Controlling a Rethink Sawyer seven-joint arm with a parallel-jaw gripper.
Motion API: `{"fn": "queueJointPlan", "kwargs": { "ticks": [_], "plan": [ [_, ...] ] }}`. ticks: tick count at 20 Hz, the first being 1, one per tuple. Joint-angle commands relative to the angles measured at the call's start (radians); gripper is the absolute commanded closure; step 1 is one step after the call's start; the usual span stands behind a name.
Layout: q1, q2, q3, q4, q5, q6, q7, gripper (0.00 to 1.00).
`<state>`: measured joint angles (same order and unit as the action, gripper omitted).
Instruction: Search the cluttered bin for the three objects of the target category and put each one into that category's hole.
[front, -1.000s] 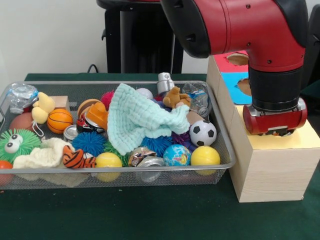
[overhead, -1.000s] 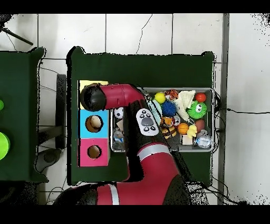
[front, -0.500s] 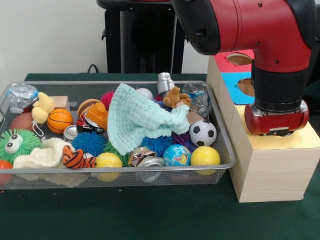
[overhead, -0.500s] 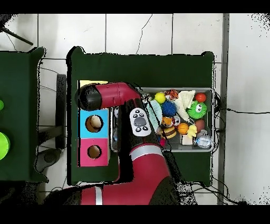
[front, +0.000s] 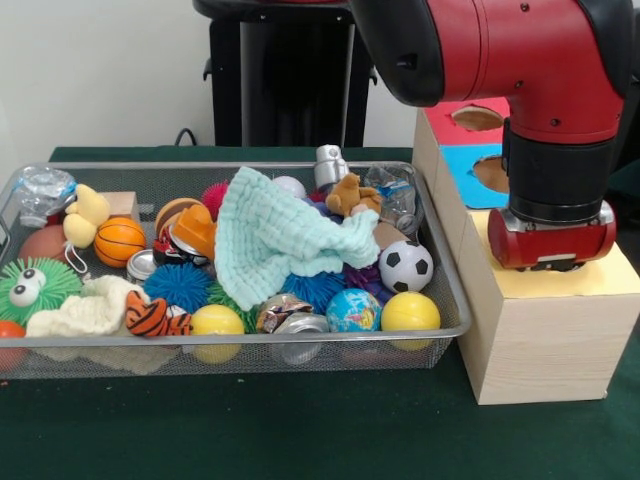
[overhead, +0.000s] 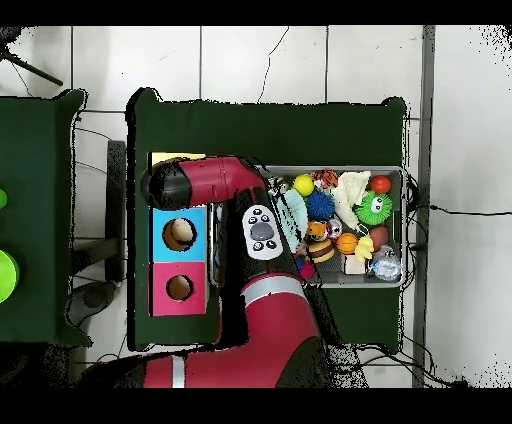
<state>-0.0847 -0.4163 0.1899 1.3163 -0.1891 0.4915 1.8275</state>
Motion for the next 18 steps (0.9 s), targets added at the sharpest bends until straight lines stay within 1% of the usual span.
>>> {"fn": "queueJointPlan", "kwargs": {
  "ticks": [1,4,5,9,13,18],
  "plan": [
    [-0.009,0.164,-0.090,-0.018,-0.048,-0.105,0.157,1.00],
    [-0.004,0.153,-0.102,-0.017,-0.046,-0.075,0.146,1.00],
    [-0.006,0.152,-0.098,-0.024,-0.053,-0.057,0.120,1.00],
    [-0.004,0.140,-0.096,-0.016,-0.064,-0.098,0.113,1.00],
    [0.003,0.133,-0.104,-0.018,-0.061,-0.098,0.121,1.00],
    [-0.003,0.120,-0.096,-0.004,-0.056,-0.089,0.104,1.00]
  ]
}}
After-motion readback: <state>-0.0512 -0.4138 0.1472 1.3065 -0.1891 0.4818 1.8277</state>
